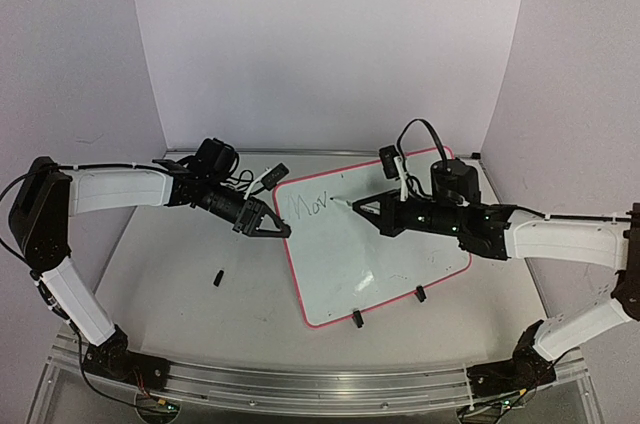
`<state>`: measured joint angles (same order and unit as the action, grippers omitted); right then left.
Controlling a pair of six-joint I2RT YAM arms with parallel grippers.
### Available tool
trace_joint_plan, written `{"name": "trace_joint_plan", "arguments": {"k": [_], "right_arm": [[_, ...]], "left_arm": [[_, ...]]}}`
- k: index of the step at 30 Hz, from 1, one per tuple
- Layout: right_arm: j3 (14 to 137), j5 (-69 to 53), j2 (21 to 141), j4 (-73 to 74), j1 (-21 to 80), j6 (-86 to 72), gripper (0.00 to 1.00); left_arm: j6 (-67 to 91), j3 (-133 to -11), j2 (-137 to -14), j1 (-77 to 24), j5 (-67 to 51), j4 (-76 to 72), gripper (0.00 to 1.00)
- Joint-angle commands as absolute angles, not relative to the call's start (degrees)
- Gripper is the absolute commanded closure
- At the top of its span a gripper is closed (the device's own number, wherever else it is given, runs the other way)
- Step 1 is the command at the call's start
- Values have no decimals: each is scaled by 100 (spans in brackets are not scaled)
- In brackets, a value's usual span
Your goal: Write a sentence on the whiteboard
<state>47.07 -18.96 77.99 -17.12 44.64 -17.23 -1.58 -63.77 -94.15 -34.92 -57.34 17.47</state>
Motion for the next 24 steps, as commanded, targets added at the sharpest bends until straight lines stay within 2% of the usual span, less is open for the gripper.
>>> {"name": "trace_joint_plan", "arguments": {"k": [1,24], "right_arm": [[4886,-1935,7928,-1923,4434,-1704,100],[4782,-1037,7773,-1761,4431,-1827,100]], "left_arm": [[-537,-6569,-9386,-3604,-5749,1850,100],[-540,-6559,-9337,-3608,-5759,1854,100]]}}
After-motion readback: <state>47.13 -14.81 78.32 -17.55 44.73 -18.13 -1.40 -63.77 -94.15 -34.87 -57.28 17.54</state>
